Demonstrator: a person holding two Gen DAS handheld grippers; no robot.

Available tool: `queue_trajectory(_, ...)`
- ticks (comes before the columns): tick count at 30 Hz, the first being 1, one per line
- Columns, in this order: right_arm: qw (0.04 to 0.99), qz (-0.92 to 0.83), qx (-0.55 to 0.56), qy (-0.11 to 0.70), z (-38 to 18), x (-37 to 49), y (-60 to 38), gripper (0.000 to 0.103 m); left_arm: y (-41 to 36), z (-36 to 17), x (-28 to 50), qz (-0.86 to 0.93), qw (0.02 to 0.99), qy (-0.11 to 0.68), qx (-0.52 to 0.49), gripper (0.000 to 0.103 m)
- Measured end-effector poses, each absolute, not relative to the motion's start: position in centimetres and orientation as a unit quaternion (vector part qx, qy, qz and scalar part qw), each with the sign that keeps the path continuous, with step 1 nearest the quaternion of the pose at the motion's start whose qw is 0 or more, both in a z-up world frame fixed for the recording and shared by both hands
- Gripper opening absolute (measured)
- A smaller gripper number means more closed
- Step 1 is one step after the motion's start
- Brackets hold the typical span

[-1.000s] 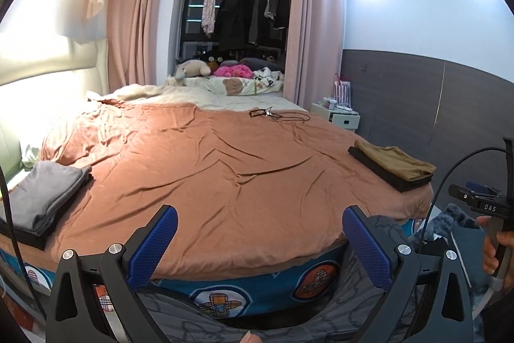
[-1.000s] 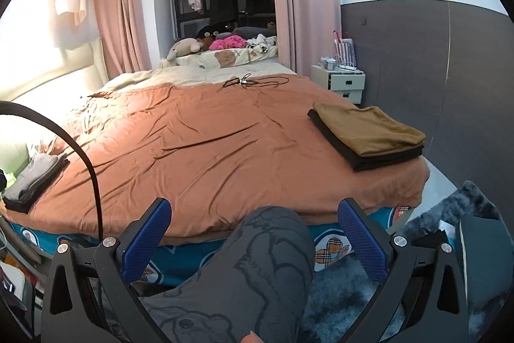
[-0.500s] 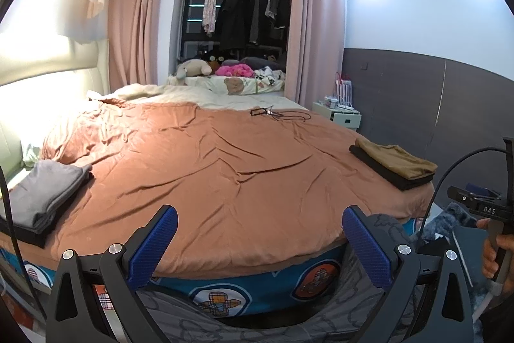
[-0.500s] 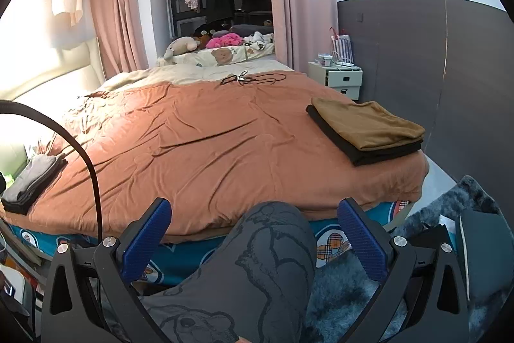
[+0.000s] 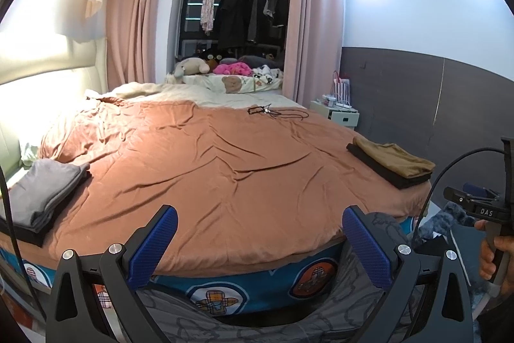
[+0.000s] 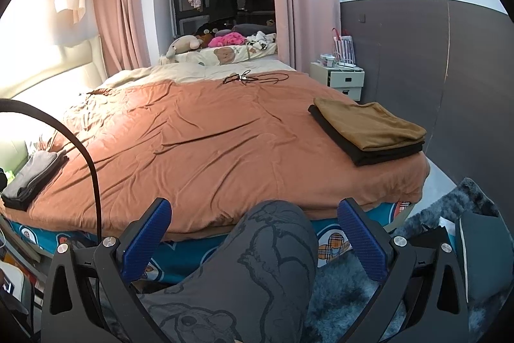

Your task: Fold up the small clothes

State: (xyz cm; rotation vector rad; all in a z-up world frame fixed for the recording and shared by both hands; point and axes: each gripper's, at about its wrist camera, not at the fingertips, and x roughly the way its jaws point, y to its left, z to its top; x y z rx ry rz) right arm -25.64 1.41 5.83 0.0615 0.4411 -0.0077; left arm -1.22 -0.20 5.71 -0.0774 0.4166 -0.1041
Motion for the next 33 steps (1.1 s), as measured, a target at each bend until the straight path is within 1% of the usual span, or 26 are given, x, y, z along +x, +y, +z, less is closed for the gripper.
queue_trajectory(33, 0.976, -0.004, 0.011, 0.217, 5.55, -25.68, 1.38, 0.103, -0.12, 5.62, -1.57, -0.049, 0.975, 0.212, -0.050, 0.103)
